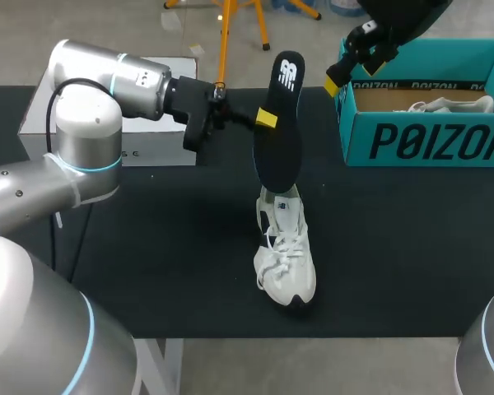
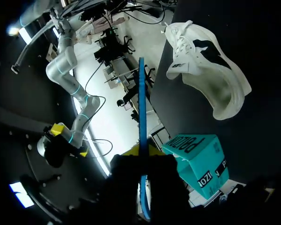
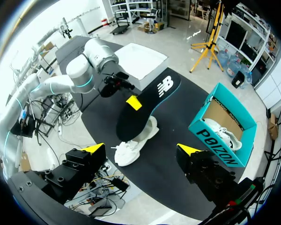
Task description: Take the shoe out of the shoebox, open the shoe tongue, remove and reinsert the insole, then place the shoe into the shoebox
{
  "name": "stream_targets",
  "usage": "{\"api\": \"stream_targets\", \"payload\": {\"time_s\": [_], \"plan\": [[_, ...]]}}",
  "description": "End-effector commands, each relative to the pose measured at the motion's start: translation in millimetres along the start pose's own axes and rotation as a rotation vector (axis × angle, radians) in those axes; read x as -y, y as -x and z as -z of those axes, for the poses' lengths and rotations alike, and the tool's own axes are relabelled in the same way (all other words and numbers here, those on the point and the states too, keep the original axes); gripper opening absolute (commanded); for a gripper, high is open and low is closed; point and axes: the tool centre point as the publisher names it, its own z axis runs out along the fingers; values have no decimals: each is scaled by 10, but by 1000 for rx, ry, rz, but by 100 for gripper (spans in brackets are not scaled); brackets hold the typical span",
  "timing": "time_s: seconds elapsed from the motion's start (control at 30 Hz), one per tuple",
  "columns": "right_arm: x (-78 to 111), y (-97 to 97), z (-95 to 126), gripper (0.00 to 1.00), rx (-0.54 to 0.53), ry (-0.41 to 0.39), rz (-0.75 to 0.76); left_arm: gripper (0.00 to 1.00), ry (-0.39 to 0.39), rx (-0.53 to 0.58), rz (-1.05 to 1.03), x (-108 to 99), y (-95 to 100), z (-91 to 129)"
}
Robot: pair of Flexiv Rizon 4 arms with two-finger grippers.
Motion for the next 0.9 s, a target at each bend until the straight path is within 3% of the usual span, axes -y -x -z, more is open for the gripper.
{"api": "stream_targets", "payload": {"time_s": [0.03,0.67,0.7,0.77,0.9], "plan": [[-10,-5,-10,100,1,-2,-2,0,45,30,-8,-39,-73,-113],[-10,-5,-10,100,1,-2,-2,0,53,40,-13,-53,-58,-125],[2,33,-67,100,-20,-21,-22,0,53,40,-13,-53,-58,-125],[70,125,-139,100,-145,50,-44,0,53,40,-13,-53,-58,-125],[275,298,-298,100,-278,129,-184,0,53,40,-13,-53,-58,-125]]}}
